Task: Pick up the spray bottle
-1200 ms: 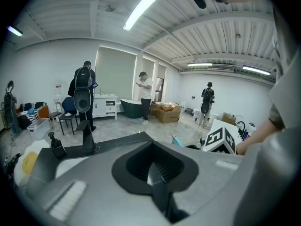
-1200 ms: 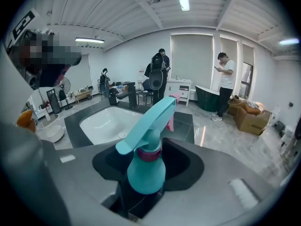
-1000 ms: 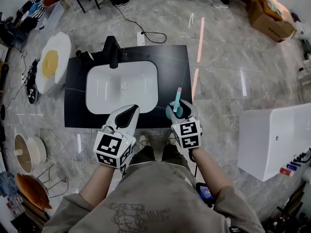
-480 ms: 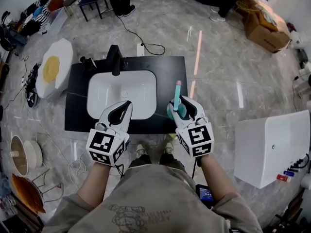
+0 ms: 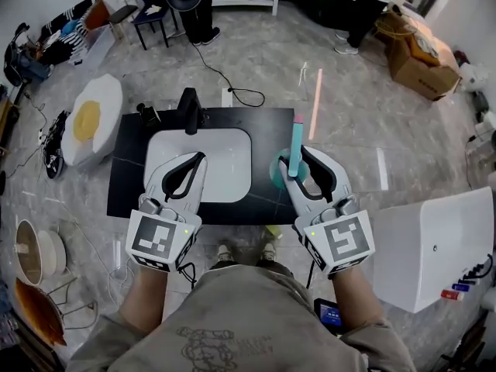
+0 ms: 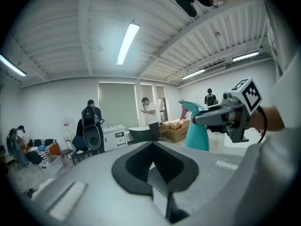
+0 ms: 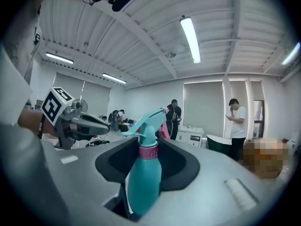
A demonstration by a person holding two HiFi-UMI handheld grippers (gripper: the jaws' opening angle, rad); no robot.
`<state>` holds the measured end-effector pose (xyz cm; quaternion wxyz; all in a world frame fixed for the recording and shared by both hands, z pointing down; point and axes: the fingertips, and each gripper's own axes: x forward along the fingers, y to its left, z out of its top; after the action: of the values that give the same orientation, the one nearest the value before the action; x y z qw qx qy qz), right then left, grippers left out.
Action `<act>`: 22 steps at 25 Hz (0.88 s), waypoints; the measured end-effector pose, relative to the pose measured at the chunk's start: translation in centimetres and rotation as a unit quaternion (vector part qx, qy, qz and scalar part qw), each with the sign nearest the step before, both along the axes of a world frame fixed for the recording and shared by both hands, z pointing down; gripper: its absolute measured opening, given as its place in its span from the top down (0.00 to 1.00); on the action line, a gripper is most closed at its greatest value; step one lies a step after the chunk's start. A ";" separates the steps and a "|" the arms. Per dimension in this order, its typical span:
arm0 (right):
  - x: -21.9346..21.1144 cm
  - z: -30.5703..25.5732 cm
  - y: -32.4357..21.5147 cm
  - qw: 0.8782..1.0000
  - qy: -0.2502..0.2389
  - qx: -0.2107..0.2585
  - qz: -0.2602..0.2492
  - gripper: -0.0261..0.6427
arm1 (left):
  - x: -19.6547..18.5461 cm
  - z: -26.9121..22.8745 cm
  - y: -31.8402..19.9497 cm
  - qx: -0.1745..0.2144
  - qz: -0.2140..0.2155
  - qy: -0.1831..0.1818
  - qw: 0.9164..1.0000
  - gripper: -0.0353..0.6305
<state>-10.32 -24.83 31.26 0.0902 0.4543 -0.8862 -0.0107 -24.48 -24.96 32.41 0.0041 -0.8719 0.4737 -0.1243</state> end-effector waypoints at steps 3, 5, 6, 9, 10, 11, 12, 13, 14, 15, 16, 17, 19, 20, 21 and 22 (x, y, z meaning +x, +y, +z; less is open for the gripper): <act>0.2 -3.0 0.6 1.000 -0.005 0.026 0.005 0.72 | 0.0 -2.0 0.4 0.007 0.006 0.011 1.000 0.95; 0.4 -4.5 1.1 0.999 -0.009 0.039 0.005 0.72 | -0.1 -3.0 0.5 0.016 0.006 0.011 1.000 0.95; 0.5 -5.0 1.4 0.999 -0.011 0.044 0.004 0.72 | -0.1 -3.4 0.6 0.020 0.006 0.010 1.000 0.95; 0.9 -5.7 2.5 0.999 -0.011 0.052 0.004 0.72 | -0.2 -4.0 1.0 0.029 0.007 0.010 1.000 0.95; 1.0 -5.7 2.8 0.999 -0.011 0.051 0.003 0.72 | -0.1 -4.1 1.1 0.030 0.008 0.011 0.999 0.95; 1.1 -5.6 3.0 0.999 -0.012 0.047 0.002 0.72 | -0.1 -4.2 1.1 0.030 0.009 0.012 0.999 0.95; 1.1 -5.4 3.2 0.999 -0.016 0.042 -0.001 0.72 | 0.0 -4.1 1.2 0.029 0.010 0.013 0.999 0.95; 1.1 -5.2 3.4 0.999 -0.019 0.036 -0.004 0.72 | 0.0 -4.0 1.3 0.028 0.011 0.013 0.999 0.95; 1.2 -4.9 3.5 0.999 -0.020 0.031 -0.005 0.72 | 0.1 -3.9 1.5 0.026 0.012 0.014 1.000 0.95; 1.2 -4.5 3.6 0.999 -0.018 0.028 -0.005 0.72 | 0.1 -3.7 1.6 0.023 0.013 0.015 1.000 0.95; 1.2 -4.2 3.7 1.000 -0.013 0.025 -0.005 0.72 | 0.1 -3.6 1.8 0.021 0.014 0.017 1.000 0.95; 1.2 -3.8 3.8 1.000 -0.009 0.022 -0.005 0.72 | 0.2 -3.5 1.9 0.018 0.015 0.018 1.000 0.95; 1.3 -3.0 4.0 1.000 -0.004 0.013 -0.005 0.72 | 0.2 -3.2 2.2 0.013 0.017 0.019 1.000 0.95; 1.3 -2.6 4.1 1.000 -0.002 0.008 -0.006 0.72 | 0.2 -3.0 2.3 0.010 0.017 0.020 1.000 0.95; 1.3 -2.1 4.3 1.000 -0.001 0.002 -0.007 0.72 | 0.1 -2.6 2.4 0.007 0.018 0.020 1.000 0.95; 1.3 -1.5 4.4 1.000 0.001 -0.004 -0.008 0.72 | 0.1 -2.2 2.5 0.004 0.018 0.021 1.000 0.95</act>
<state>-9.01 -20.43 29.74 0.0927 0.4466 -0.8899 -0.0088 -24.37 -22.42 30.25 -0.0002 -0.8825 0.4586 -0.1043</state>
